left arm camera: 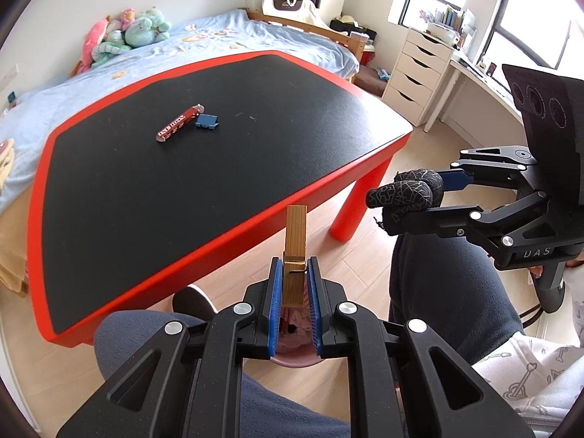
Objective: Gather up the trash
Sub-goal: 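Carry the ball and clothespin over the pink wastebasket and open both grippers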
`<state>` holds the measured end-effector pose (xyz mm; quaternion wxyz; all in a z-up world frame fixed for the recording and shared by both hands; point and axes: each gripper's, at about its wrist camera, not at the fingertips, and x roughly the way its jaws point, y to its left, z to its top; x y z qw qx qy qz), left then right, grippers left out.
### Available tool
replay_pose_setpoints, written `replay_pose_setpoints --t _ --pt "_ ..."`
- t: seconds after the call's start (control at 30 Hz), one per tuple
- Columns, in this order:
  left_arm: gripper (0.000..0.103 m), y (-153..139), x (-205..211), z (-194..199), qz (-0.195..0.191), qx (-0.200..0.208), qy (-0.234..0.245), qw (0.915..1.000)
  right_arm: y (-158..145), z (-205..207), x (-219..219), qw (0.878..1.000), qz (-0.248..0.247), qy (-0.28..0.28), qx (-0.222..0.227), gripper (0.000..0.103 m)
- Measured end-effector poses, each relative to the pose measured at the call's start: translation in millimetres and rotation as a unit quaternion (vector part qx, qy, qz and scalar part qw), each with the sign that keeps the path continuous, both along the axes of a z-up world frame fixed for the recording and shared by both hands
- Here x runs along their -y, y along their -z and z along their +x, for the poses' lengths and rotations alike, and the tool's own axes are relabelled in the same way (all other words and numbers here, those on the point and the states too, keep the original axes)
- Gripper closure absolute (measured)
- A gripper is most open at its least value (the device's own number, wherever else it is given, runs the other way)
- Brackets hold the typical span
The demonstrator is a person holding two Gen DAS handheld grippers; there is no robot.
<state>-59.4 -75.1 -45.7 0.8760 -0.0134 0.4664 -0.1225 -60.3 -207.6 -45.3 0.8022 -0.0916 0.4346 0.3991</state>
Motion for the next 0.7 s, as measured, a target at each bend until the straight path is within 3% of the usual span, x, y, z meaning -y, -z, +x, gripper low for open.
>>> replay_pose_setpoints --t 0.3,0.37,0.4,0.43,0.47,0.57,0.63,0.7 --pt "0.089 0.6 8.6 -8.6 -0.002 0.000 0.008 1.0000 0.4 -1.7 -0.4 1.000 0.006 -0.005 -0.004 0.059" --pt "0.089 1.3 7.0 -7.7 -0.005 0.000 0.009 0.9999 1.7 -0.4 0.5 1.000 0.008 -0.010 -0.009 0.053" --pt "0.085 1.7 6.6 -8.2 -0.007 0.000 0.010 0.9999 2.7 -0.3 0.8 1.000 0.006 -0.010 -0.010 0.039" --pt "0.077 2.7 5.9 -7.7 -0.009 -0.001 0.012 0.9999 3.6 -0.2 1.3 1.000 0.005 -0.009 -0.010 0.031" --pt "0.061 3.8 5.1 -7.8 -0.007 -0.002 0.012 0.9999 4.7 0.0 2.0 1.000 0.004 -0.006 -0.011 0.018" --pt "0.030 5.0 0.2 -7.7 -0.007 0.003 0.001 1.0000 7.7 3.0 3.5 1.000 -0.003 0.005 -0.012 0.009" --pt "0.014 4.3 -3.4 -8.1 -0.003 0.011 -0.014 0.9998 9.3 4.0 3.4 1.000 -0.008 0.010 -0.013 0.006" --pt "0.013 3.4 -6.2 -7.8 -0.006 0.013 -0.022 0.9997 11.0 5.5 3.2 1.000 -0.011 0.016 -0.014 0.005"
